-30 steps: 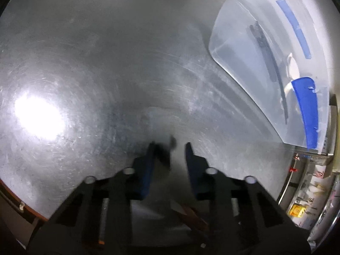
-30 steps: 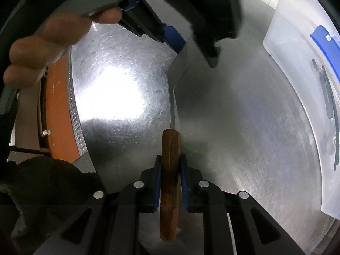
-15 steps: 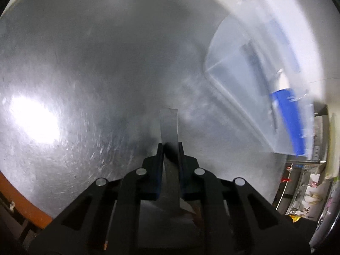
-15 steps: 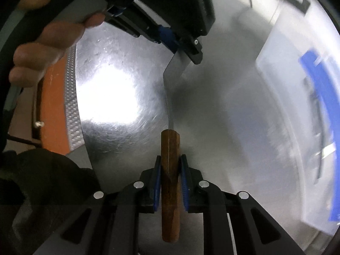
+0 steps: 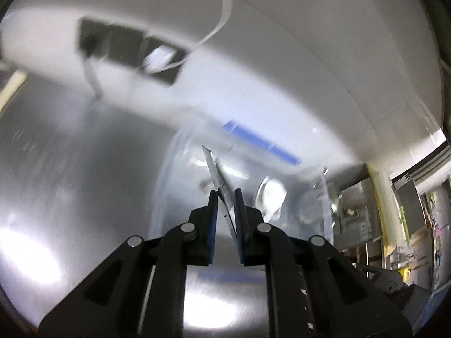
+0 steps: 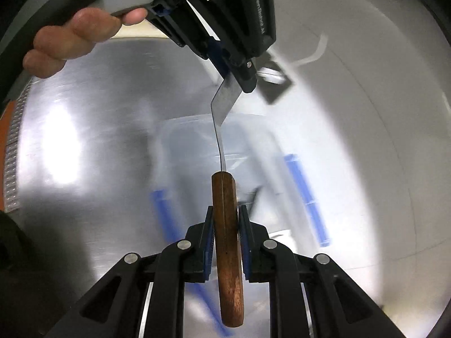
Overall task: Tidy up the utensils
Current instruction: 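Carry the spatula into the clear box and open the right gripper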
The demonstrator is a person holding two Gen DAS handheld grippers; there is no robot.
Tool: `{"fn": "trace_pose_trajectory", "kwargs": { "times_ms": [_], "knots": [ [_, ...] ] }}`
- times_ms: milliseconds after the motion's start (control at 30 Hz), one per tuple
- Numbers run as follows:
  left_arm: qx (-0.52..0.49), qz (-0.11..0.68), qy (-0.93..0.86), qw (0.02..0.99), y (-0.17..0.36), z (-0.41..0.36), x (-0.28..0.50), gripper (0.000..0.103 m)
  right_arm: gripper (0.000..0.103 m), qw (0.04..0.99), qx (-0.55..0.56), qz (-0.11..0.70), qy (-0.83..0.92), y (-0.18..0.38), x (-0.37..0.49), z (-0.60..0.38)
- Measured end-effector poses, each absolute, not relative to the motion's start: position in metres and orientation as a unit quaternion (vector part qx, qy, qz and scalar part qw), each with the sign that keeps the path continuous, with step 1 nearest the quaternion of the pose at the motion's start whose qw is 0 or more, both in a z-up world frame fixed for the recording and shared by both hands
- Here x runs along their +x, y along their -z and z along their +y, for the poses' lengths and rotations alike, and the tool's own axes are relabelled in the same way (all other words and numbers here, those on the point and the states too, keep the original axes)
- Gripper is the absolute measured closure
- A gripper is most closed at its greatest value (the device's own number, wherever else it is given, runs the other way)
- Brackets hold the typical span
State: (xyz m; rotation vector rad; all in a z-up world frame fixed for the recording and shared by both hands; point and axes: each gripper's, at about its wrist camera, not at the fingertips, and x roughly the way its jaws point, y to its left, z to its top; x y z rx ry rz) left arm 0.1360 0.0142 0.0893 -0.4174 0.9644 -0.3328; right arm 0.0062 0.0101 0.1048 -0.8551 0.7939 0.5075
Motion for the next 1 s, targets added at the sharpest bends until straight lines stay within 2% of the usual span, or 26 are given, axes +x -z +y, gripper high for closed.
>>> {"fn": "trace_pose_trajectory", "kwargs": {
  "times_ms": [67, 167, 333, 567, 700, 800, 900, 967, 1000],
  "knots": [
    [-0.194, 0.481, 0.169, 0.838, -0.082, -0.004, 0.168, 0.092, 0.085, 0.796, -0.383, 0.400, -0.244, -0.100, 0.036, -0.007],
    [-0.187, 0.532, 0.176, 0.807, -0.042, -0.038, 0.218, 0.092, 0.085, 0.778, -0.333, 0.464, -0.263, -0.073, 0.078, -0.031],
    [-0.167, 0.610, 0.154, 0.759, 0.034, -0.074, 0.262, 0.092, 0.088, 0.722, -0.253, 0.577, -0.286, 0.003, 0.129, -0.055],
    [-0.133, 0.656, 0.129, 0.732, 0.088, -0.086, 0.282, 0.092, 0.088, 0.680, -0.209, 0.641, -0.289, 0.060, 0.160, -0.058],
    [-0.122, 0.656, 0.128, 0.734, 0.091, -0.093, 0.281, 0.092, 0.085, 0.667, -0.192, 0.658, -0.290, 0.067, 0.173, -0.061],
    [-0.123, 0.642, 0.127, 0.746, 0.078, -0.091, 0.275, 0.090, 0.065, 0.665, -0.189, 0.668, -0.276, 0.067, 0.178, -0.067],
    [-0.113, 0.605, 0.128, 0.778, 0.047, -0.085, 0.257, 0.085, 0.065, 0.699, -0.182, 0.635, -0.274, 0.028, 0.163, -0.085],
    [-0.090, 0.556, 0.126, 0.817, 0.007, -0.080, 0.235, 0.083, 0.064, 0.730, -0.166, 0.606, -0.269, -0.007, 0.147, -0.102],
    [-0.082, 0.537, 0.124, 0.831, -0.009, -0.081, 0.224, 0.079, 0.058, 0.750, -0.156, 0.587, -0.263, -0.027, 0.136, -0.109]
  ]
}}
